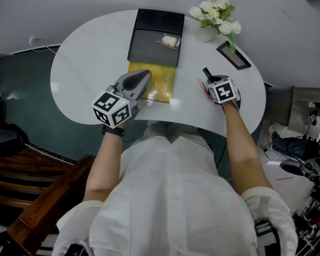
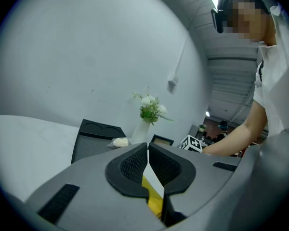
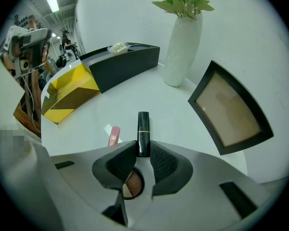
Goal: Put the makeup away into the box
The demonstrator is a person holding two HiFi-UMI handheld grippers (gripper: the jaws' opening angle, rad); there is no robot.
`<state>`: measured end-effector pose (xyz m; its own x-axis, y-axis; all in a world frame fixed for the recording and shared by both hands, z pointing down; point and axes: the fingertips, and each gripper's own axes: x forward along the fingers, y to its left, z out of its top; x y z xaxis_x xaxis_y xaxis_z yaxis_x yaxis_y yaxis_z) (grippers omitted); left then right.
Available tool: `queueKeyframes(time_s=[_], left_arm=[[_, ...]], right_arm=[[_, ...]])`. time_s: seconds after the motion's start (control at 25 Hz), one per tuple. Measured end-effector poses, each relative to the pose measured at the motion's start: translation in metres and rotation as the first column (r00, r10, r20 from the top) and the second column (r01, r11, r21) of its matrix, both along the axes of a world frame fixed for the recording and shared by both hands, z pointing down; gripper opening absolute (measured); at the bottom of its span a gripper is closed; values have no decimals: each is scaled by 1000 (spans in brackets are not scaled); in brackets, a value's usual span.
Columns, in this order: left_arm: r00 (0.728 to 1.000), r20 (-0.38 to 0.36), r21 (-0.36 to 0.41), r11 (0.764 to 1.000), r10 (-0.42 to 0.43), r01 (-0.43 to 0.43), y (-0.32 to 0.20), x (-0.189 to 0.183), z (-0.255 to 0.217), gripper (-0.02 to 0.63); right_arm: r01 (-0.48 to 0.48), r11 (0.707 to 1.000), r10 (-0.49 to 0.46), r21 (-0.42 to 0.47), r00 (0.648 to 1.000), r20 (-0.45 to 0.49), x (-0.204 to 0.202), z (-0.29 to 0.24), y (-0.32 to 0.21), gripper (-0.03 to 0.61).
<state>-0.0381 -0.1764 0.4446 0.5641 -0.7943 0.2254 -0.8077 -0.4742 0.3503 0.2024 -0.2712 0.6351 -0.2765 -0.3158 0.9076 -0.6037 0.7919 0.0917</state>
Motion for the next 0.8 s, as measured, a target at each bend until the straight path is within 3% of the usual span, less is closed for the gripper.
queueKeyframes(time_s=[0.8], left_arm=[[1000,-21,24,1000,-10,10,6,-33,-4,23]], right_arm=[[-26,998,26,65,1000,10,-16,-27,3,81]])
